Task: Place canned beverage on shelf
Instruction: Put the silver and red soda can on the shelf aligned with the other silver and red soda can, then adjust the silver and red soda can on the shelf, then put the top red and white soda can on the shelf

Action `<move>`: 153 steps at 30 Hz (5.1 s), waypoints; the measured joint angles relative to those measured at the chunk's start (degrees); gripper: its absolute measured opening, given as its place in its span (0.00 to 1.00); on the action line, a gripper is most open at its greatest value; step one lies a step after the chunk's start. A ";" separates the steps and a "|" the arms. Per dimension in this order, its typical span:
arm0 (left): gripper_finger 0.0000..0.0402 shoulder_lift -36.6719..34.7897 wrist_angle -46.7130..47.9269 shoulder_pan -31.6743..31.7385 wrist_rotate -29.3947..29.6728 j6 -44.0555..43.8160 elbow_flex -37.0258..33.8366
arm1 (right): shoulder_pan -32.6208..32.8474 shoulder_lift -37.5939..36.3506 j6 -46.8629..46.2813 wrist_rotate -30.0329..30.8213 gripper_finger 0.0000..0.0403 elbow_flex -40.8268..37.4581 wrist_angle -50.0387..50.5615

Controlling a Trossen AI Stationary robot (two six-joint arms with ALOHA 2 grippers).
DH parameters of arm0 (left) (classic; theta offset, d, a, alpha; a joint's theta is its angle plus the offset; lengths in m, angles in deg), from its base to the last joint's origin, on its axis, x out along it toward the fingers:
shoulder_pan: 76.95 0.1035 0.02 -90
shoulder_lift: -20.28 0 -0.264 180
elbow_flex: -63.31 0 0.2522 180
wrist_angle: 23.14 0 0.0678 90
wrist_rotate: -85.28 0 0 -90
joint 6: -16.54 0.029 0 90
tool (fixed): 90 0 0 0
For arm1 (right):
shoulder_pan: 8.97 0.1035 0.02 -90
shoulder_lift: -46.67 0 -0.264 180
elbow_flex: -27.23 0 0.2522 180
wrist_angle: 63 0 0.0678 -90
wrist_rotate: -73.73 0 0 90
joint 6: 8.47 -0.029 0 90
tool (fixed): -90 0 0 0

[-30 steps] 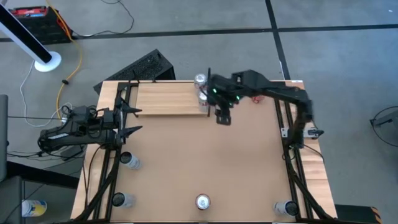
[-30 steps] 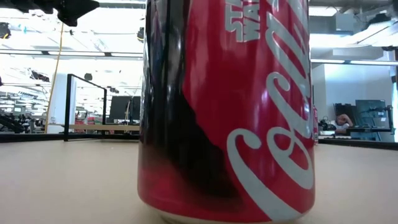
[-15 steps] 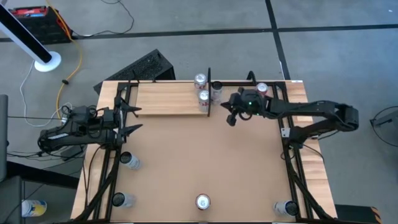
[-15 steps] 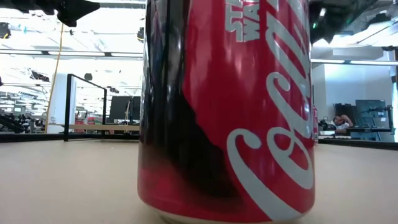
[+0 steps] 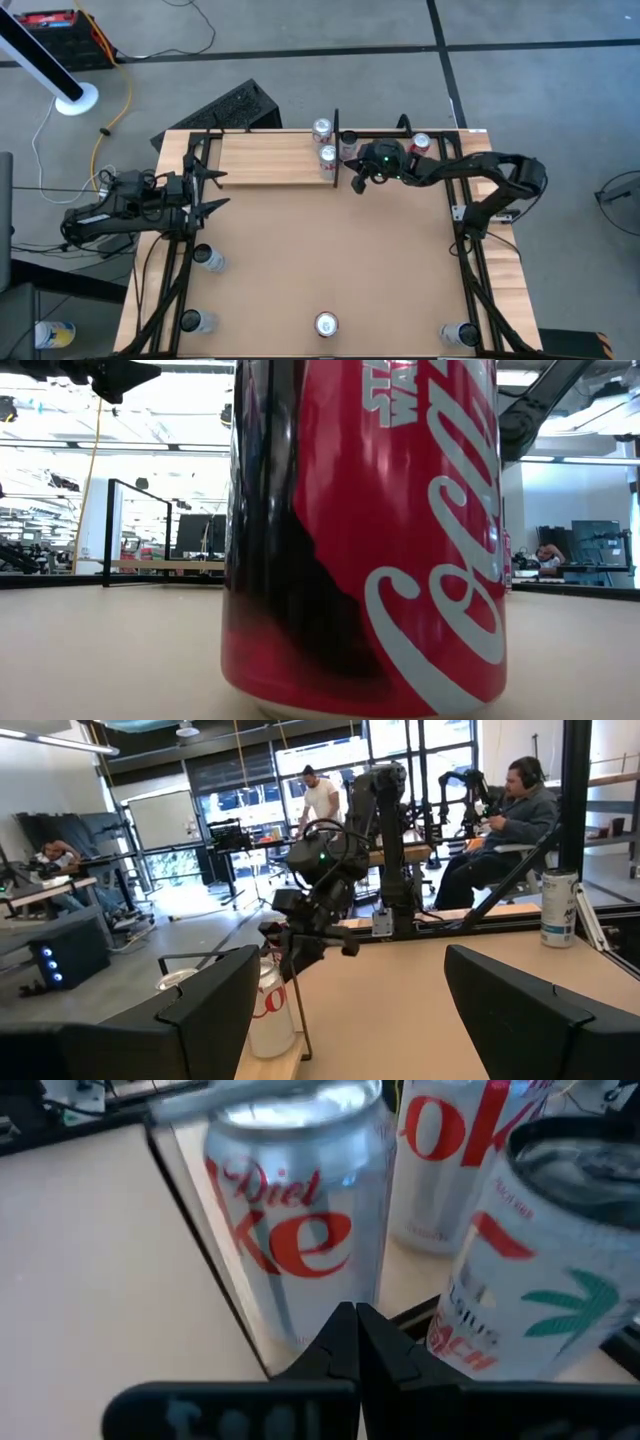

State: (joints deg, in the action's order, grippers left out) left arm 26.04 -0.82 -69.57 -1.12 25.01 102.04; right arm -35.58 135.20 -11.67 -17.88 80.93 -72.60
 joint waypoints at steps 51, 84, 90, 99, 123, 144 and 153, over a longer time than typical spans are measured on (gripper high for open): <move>0.76 0.00 0.07 0.00 -0.35 -0.13 0.00 | 2.40 6.30 7.94 12.14 0.04 48.46 52.42; 0.76 0.00 0.15 0.00 -0.27 -0.26 0.00 | -3.03 32.67 7.76 8.76 0.05 80.29 76.05; 0.76 0.00 0.15 0.00 -0.25 -0.31 0.00 | -2.74 32.67 7.46 8.57 0.05 80.29 76.07; 0.76 0.00 0.15 0.00 -0.22 -0.31 0.00 | -2.68 32.69 7.08 8.55 0.05 79.57 75.74; 0.76 -0.01 0.12 0.00 -0.15 -2.53 0.00 | 7.52 13.39 10.58 0.41 0.05 79.73 86.63; 0.72 20.04 -2.92 -1.14 1.72 -6.80 3.27 | 45.96 -19.67 5.28 24.67 0.05 21.27 47.41; 0.72 20.52 3.15 -1.14 2.86 -5.52 8.13 | 37.29 -31.19 3.32 22.34 0.05 6.56 38.17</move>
State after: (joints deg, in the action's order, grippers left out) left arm 46.57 2.32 -70.71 1.74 19.49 110.17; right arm 1.72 104.01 -8.35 4.46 87.48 -34.43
